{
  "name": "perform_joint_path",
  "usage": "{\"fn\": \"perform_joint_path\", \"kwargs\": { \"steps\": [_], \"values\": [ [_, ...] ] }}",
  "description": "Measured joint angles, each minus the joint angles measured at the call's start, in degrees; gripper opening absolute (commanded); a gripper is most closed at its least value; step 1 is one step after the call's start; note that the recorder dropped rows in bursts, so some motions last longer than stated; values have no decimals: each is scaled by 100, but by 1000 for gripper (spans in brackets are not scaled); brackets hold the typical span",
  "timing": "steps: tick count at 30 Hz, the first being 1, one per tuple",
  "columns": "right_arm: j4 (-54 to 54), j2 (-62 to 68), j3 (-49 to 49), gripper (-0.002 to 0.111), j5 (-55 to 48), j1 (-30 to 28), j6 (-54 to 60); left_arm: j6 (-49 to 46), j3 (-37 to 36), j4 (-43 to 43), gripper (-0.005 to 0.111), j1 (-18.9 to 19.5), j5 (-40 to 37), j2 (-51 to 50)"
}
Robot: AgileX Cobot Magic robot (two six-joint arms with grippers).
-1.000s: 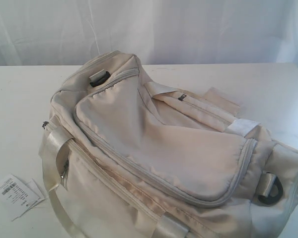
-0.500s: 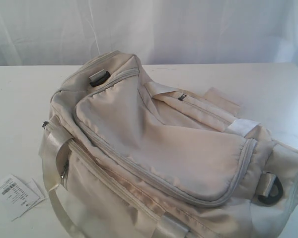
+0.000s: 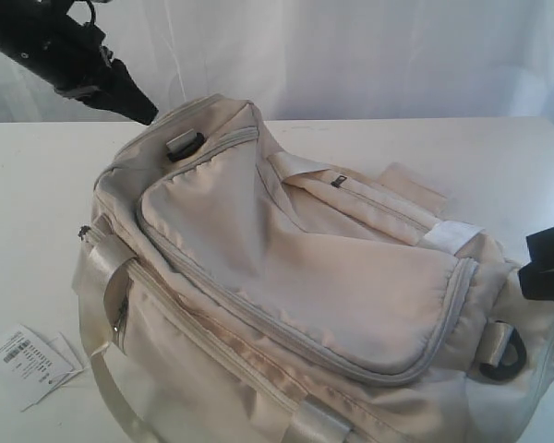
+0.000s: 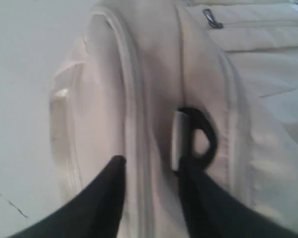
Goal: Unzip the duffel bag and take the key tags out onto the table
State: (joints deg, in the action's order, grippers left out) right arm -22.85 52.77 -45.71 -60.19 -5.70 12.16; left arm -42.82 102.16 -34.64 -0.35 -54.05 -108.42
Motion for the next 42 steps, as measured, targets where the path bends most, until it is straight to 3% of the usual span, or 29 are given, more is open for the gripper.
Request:
{"fn": "perform_joint_path", "kwargs": {
  "steps": [2, 5, 11, 15, 20, 32, 34, 37, 42],
  "values": [
    [0, 0, 0, 60, -143, 0, 67, -58, 27, 0, 79, -14, 419, -193],
    [94, 0, 0, 74, -257, 0, 92, -72, 27, 0, 78, -14, 649, -326],
    [379, 0, 0, 75, -362, 0, 1, -72, 27, -303, 66, -14, 453, -587],
    [452, 0, 73, 75, -322, 0, -81, -72, 27, -482, 46, -14, 234, -698],
    [694, 40, 326, 74, -148, 0, -270, -72, 27, -513, 0, -14, -241, -758],
    [1124, 608, 498, 74, 512, 0, -701, 631, 97, -269, 0, 237, -669, -595],
    [948, 771, 585, 69, 781, 0, -686, 637, 97, -209, 0, 310, -786, -497],
    [310, 1040, 677, 50, 1154, 0, -396, 659, 97, -113, 0, 397, -929, -363],
    [-185, 1499, 698, 0, 1665, 0, 7, 800, 54, 47, 0, 457, -1048, -169]
  ]
}}
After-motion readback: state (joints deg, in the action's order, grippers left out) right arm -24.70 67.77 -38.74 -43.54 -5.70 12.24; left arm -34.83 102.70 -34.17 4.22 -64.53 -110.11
